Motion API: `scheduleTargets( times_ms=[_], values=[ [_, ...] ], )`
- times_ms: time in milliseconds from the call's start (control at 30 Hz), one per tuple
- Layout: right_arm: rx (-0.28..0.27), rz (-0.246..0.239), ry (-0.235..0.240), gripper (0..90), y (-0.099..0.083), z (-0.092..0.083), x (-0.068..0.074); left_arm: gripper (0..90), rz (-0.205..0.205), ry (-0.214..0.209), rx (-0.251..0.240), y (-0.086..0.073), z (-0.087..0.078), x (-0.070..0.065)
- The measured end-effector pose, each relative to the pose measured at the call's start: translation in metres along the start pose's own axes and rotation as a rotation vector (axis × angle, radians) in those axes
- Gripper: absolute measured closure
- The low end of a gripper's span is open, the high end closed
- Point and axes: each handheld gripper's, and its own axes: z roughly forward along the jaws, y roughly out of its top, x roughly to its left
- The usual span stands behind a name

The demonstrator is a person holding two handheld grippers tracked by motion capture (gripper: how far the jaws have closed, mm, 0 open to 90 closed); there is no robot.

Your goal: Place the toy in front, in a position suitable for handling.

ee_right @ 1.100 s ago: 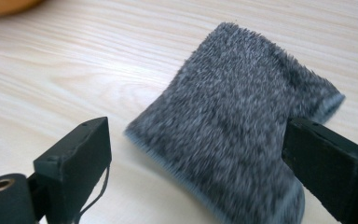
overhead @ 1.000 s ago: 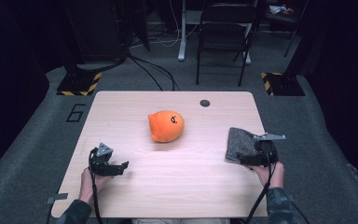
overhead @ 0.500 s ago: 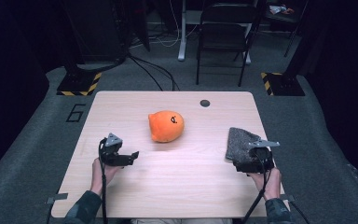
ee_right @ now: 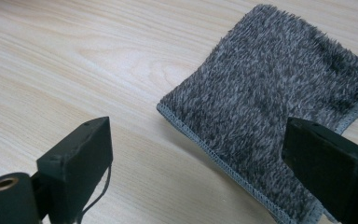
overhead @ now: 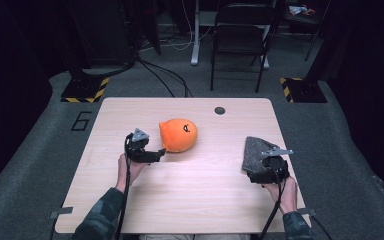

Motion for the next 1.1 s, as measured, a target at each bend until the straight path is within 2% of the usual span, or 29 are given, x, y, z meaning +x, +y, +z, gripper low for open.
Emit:
scheduleTargets(
  times_ms=[300,500,767,867,967,1100],
  values=[
    [-0.001,-0.017,-0.006,8.2,0.001,0.0,0.001,15.4,0.015,-0.005,-0.026,0.015,0.014,-0.006],
    [0.004,-0.012,-0.004,8.6,0.001,0.0,0.001,17.1,0.033,0.003,-0.011,0.019,0.025,-0.005],
    [0.001,-0.018,-0.004,9.1,0.001,-0.001,0.001,21.4,0.007,-0.011,-0.006,0.02,0.039,-0.003],
    [0.001,-0.028,-0.004,9.4,0.0,0.001,0.0,25.7,-0.001,-0.025,-0.003,0.02,0.041,-0.003],
    [0.006,-0.028,-0.003,9.6,0.0,0.001,0.0,31.0,0.015,-0.024,-0.004,0.019,0.041,-0.005],
    [0.006,-0.023,-0.006,9.9,0.0,0.001,0.001,46.9,0.032,-0.024,-0.016,0.016,0.042,-0.007]
  ],
)
